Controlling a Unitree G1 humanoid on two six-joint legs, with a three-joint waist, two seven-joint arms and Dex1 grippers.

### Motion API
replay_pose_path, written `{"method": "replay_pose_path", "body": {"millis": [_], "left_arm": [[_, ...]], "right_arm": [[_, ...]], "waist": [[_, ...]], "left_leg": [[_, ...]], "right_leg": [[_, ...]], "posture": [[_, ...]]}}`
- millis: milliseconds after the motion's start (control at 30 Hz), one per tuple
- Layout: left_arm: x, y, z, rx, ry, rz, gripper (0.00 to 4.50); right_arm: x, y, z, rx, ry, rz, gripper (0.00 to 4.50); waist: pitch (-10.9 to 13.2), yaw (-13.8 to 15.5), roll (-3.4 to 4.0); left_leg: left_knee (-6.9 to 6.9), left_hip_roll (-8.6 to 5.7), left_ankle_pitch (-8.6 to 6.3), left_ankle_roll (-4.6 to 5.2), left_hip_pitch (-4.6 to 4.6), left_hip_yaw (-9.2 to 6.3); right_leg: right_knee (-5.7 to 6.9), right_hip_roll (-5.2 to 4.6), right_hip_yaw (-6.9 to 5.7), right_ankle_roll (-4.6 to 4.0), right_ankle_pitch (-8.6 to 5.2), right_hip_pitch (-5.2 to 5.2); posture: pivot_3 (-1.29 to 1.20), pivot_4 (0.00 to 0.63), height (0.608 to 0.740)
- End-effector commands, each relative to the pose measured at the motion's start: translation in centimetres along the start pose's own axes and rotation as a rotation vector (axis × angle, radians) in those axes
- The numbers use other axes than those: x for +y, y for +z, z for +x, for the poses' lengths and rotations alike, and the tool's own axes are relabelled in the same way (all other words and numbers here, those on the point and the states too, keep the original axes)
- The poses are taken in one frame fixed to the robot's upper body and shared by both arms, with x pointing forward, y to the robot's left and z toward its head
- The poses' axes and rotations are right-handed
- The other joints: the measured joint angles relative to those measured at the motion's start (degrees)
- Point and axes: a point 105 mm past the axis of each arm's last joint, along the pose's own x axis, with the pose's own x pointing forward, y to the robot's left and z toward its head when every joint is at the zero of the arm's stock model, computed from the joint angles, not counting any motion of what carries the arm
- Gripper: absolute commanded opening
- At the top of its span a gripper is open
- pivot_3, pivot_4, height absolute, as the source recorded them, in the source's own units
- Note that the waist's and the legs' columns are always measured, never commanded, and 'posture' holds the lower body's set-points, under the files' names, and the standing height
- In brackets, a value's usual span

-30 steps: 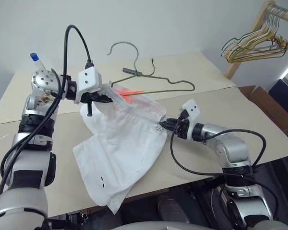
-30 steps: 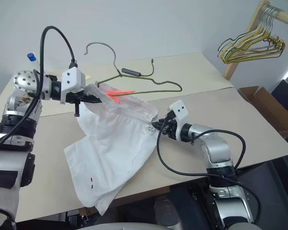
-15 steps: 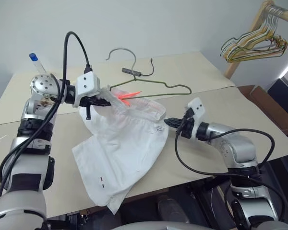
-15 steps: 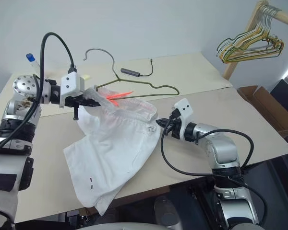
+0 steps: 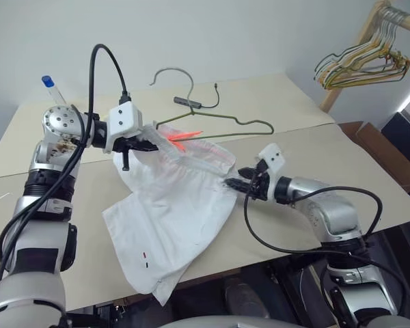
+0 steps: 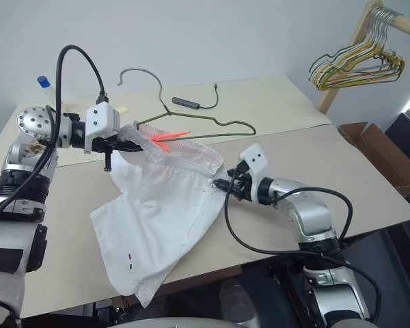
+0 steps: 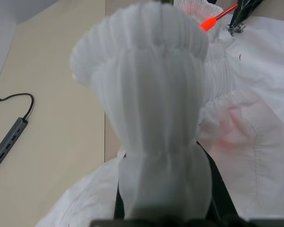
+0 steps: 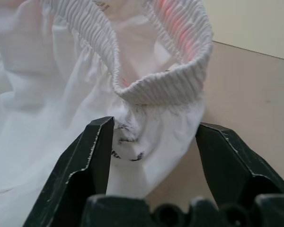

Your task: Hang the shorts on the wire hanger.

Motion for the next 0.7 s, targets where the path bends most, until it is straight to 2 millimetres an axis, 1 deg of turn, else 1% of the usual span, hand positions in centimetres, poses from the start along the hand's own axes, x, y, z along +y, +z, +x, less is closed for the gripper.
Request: {"method": "replay_pose_path", "body": {"millis": [33, 200, 267, 367, 400, 567, 600, 700], "left_arm": [[1.2, 1.7, -0.8, -0.038, 0.041, 0.043, 0.01], [1.2, 1.7, -0.8, -0.036, 0.04, 0.045, 0.01], [1.2, 1.7, -0.8, -0.035, 0.04, 0.046, 0.01], [1.2, 1.7, -0.8, -0.035, 0.041, 0.046, 0.01], [1.2, 1.7, -0.8, -0.035, 0.042, 0.045, 0.01], [1.2, 1.6, -1.0, -0.033, 0.047, 0.045, 0.01], [1.2, 1.6, -1.1, -0.032, 0.047, 0.045, 0.01], [1.2, 1.6, -1.1, -0.031, 0.051, 0.045, 0.01]], "right_arm": [[-0.1, 1.1, 0.9, -0.035, -0.002, -0.023, 3.01], [0.1, 1.9, 1.9, -0.075, 0.032, -0.003, 3.01], [0.5, 2.2, 2.2, -0.083, 0.067, -0.003, 3.01], [1.0, 2.3, 2.5, -0.092, 0.103, 0.003, 2.43], [1.1, 2.3, 2.6, -0.091, 0.105, 0.003, 2.15], [1.4, 2.0, 2.5, -0.076, 0.13, -0.008, 0.3], [1.3, 1.9, 2.5, -0.073, 0.128, -0.01, 0.07], [1.1, 1.8, 2.4, -0.069, 0.12, -0.012, 0.07]], "waist": [[0.0, -0.05, 0.0], [0.0, -0.14, 0.0], [0.0, -0.13, 0.0], [0.0, -0.08, 0.0], [0.0, -0.08, 0.0], [0.0, -0.03, 0.0], [0.0, -0.04, 0.0], [0.0, -0.03, 0.0]], "left_leg": [[0.0, 0.0, 0.0, 0.0, 0.01, 0.0], [0.0, 0.0, 0.0, 0.0, 0.02, -0.01], [0.0, 0.0, 0.0, 0.0, 0.01, -0.01], [0.0, 0.0, 0.0, 0.0, 0.01, -0.03], [0.0, 0.0, 0.0, 0.0, 0.02, -0.03], [0.0, 0.0, 0.0, 0.0, 0.01, -0.03], [0.0, 0.0, 0.0, 0.0, 0.01, -0.04], [0.0, 0.0, 0.0, 0.0, 0.01, -0.04]], "right_leg": [[0.0, 0.0, 0.0, 0.0, 0.0, 0.0], [0.02, 0.0, 0.0, 0.0, 0.0, 0.0], [0.02, 0.0, 0.0, 0.0, 0.0, 0.0], [0.03, 0.0, -0.02, 0.0, 0.0, 0.0], [0.03, 0.0, -0.02, 0.0, 0.0, 0.0], [0.04, 0.0, -0.02, 0.0, 0.0, 0.0], [0.04, 0.0, -0.02, 0.0, 0.0, 0.0], [0.04, 0.0, -0.02, 0.0, 0.0, 0.0]], "posture": [[-0.15, 0.0, 0.74], [-0.15, 0.0, 0.74], [-0.14, 0.0, 0.74], [-0.14, 0.0, 0.74], [-0.14, 0.0, 0.74], [-0.14, 0.0, 0.74], [-0.14, 0.0, 0.74], [-0.14, 0.0, 0.74]]}}
